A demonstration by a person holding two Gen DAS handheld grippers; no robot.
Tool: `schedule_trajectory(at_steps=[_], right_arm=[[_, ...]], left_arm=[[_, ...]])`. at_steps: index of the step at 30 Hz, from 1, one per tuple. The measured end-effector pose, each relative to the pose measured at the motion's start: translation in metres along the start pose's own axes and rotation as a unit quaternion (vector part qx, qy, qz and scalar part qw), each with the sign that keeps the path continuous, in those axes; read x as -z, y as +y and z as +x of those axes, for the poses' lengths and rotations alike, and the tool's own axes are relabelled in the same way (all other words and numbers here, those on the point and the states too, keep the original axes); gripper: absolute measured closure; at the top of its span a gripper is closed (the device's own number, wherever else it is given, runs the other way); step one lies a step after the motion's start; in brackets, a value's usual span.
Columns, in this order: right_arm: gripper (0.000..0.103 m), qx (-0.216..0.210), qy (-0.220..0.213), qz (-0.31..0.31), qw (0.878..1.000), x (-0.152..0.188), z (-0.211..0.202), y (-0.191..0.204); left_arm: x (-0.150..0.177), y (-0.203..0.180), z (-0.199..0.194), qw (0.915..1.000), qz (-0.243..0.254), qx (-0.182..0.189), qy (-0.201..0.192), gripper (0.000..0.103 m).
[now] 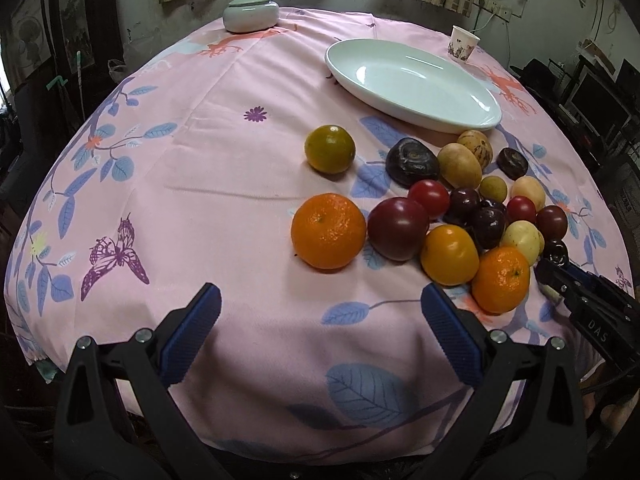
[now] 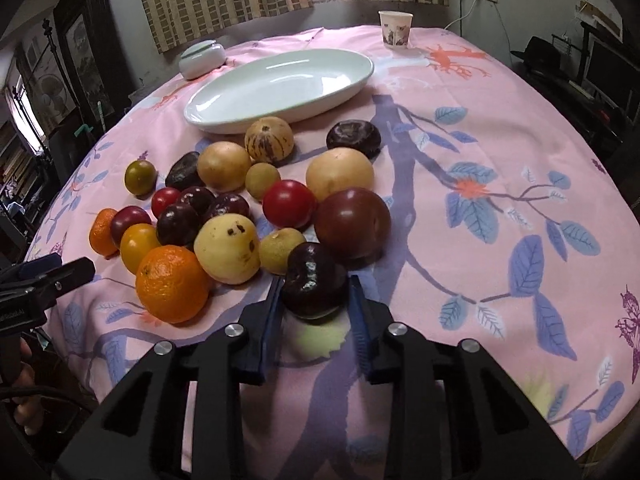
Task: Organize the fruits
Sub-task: 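Grasp the orange with the left tool while the right tool grasps a dark plum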
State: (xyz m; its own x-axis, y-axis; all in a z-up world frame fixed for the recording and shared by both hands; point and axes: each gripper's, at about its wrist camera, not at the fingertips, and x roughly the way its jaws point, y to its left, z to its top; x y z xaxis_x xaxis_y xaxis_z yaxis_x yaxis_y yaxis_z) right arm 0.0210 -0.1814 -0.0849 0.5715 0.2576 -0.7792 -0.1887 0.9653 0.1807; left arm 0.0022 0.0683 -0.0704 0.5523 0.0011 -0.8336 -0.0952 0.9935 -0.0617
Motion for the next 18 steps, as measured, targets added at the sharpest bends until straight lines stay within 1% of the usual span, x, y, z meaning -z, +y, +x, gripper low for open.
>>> schedule_trajectory(at_steps=[1, 3, 5, 7, 9, 10, 13, 14, 15, 17, 18], right_arm=[[0.071, -0.002, -0.003, -0.002, 1.0, 0.001, -0.005, 0.001], [0.071, 0.013, -0.012, -0.015, 1.0, 0.003, -0.016, 0.005], [0.071, 0.018, -0.014, -0.016, 1.0, 0.004, -0.022, 0.003], [0.071, 0.018, -0.01, -0.011, 1.0, 0.005, -0.024, 0.0], [0.071, 0.016, -0.004, -0.007, 1.0, 0.006, -0.024, -0.003], [0.071, 0.013, -0.001, -0.004, 1.0, 0.007, -0.024, -0.005], [0.07, 0.006, 0.001, 0.004, 1.0, 0.007, -0.024, -0.007], [0.07, 0.006, 0.001, 0.005, 1.0, 0.008, -0.024, -0.007], [0.07, 0.005, 0.001, 0.004, 1.0, 0.008, -0.024, -0.007], [0.07, 0.004, 0.001, 0.004, 1.0, 0.008, -0.025, -0.007], [0.07, 0.004, 0.002, 0.003, 1.0, 0.008, -0.025, -0.007]], left_arm=[[0.0, 0.0, 0.0, 1.0, 0.001, 0.0, 0.001, 0.002], [0.0, -0.001, 0.002, 1.0, 0.002, -0.001, 0.003, 0.002], [-0.001, -0.001, 0.005, 0.9999, 0.005, -0.013, 0.005, 0.002], [-0.004, 0.005, 0.01, 0.9998, -0.001, -0.02, 0.005, 0.002], [-0.009, 0.013, 0.018, 0.9998, -0.009, -0.015, 0.009, 0.002], [-0.011, 0.015, 0.023, 0.9997, -0.01, -0.018, 0.012, 0.002], [-0.016, 0.017, 0.042, 0.9995, -0.002, -0.021, 0.025, 0.002], [-0.017, 0.015, 0.045, 0.9993, 0.008, -0.031, 0.017, 0.002], [-0.018, 0.012, 0.047, 0.9994, 0.015, -0.03, 0.012, 0.002], [-0.024, 0.012, 0.049, 0.9997, 0.013, -0.023, 0.003, 0.003], [-0.027, 0.014, 0.05, 0.9997, 0.01, -0.021, -0.001, 0.009]])
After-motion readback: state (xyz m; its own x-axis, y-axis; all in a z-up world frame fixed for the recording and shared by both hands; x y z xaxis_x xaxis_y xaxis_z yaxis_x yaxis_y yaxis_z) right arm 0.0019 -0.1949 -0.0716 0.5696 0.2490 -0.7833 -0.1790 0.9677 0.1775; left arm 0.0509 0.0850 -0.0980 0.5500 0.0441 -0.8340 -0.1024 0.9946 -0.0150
